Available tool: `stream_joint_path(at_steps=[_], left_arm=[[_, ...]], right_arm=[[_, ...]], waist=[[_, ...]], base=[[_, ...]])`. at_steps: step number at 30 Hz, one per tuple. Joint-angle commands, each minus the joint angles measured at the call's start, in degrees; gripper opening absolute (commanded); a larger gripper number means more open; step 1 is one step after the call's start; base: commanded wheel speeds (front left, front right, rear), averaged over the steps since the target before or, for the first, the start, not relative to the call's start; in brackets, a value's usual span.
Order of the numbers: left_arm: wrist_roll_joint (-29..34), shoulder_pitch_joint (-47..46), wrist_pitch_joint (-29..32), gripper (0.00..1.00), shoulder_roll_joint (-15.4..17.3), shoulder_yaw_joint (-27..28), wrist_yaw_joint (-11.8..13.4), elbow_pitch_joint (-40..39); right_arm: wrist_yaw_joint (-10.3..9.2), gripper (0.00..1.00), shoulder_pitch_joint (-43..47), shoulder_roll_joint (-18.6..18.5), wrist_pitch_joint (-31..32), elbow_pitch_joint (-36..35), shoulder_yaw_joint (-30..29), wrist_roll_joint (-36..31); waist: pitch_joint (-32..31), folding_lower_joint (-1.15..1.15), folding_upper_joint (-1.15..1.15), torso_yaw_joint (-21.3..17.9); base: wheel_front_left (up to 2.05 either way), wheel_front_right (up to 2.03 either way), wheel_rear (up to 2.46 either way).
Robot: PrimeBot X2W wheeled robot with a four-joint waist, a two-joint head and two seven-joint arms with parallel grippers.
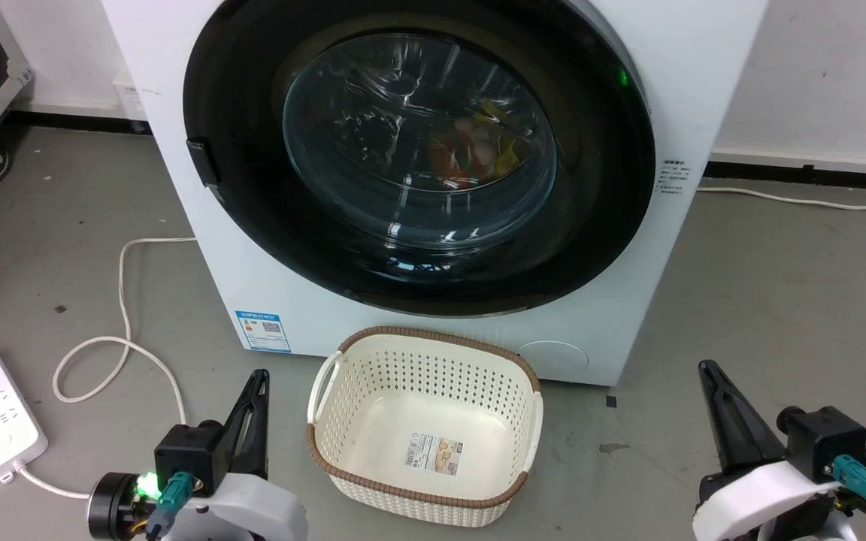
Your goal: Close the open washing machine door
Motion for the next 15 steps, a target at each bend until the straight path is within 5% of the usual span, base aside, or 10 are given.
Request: stream_joint_path(at_steps=[1,15], left_arm=[[0.55,0.72,0.47,0.0,0.03,0.11,0.54,-0.57],[1.19,0.85,2.11,0.0,0.03,0.53,1.34,-1.68]], right_arm=[[-0.03,0.0,1.01,0.2,0.49,-0.62,0.15,-0.5],[-0.03,0.0,1.21,0.23,2.15,-1.82,0.53,-1.25]], waist=[[0.03,-0.01,0.0,-0.01],[0.32,-0.01,0.0,-0.17]], base=[[0.0,0.0,0.0],[0.0,0.0,0.0]])
